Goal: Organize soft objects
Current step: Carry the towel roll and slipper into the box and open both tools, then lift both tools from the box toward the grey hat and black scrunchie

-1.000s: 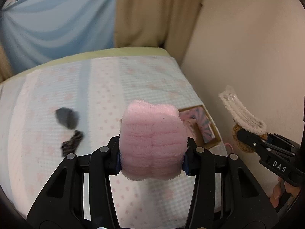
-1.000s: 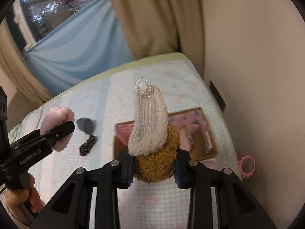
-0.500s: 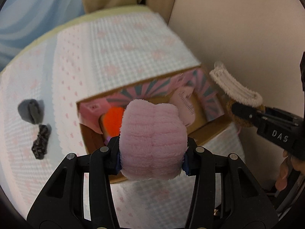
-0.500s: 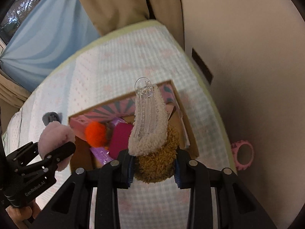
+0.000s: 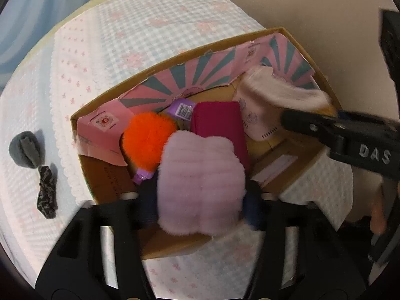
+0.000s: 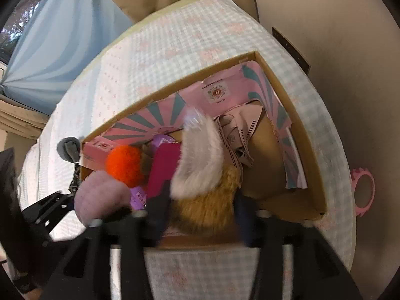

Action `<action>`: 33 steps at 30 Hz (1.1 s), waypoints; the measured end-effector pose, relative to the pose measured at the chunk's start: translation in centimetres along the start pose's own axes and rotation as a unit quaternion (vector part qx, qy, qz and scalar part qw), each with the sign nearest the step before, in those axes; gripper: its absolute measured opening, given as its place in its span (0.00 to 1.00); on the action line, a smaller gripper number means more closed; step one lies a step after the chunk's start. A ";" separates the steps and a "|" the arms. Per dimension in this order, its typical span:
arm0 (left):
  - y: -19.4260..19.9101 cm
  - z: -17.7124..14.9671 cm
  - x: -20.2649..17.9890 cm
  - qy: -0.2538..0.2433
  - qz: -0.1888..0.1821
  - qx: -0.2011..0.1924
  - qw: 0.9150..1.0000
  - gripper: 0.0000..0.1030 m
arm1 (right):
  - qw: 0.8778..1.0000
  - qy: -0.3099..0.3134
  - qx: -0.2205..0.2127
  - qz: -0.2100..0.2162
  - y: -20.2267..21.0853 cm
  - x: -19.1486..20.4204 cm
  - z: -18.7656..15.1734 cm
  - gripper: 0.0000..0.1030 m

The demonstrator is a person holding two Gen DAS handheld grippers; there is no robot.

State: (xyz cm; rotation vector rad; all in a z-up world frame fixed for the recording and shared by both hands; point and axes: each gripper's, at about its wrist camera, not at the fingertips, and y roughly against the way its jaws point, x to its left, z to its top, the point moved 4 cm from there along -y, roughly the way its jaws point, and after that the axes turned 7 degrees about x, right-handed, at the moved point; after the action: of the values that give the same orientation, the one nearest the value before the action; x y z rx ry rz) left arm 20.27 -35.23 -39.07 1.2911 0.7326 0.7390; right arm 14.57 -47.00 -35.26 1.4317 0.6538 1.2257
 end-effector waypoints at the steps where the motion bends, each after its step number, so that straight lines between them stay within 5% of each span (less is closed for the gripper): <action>1: 0.0 -0.1 0.1 -0.002 0.007 0.002 1.000 1.00 | 1.000 -0.001 -0.004 -0.008 0.0 0.0 0.1 0.85; 3: 0.2 -0.5 0.5 -0.012 0.033 -0.003 0.999 1.00 | 1.000 0.000 -0.016 -0.011 0.2 0.0 0.1 1.00; 18: 5.5 -2.1 2.4 0.022 0.011 -0.051 0.998 1.00 | 0.996 0.027 -0.070 -0.041 5.6 2.5 -0.1 1.00; 33: 20.6 -7.3 6.7 0.075 0.031 -0.170 0.982 1.00 | 0.979 0.111 -0.158 -0.060 17.1 12.9 -5.5 1.00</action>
State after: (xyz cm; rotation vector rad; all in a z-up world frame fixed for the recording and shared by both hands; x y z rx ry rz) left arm 16.64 -23.07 -20.06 0.9580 0.6564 0.9745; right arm 9.67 -37.89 -15.68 0.9878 0.6526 1.3388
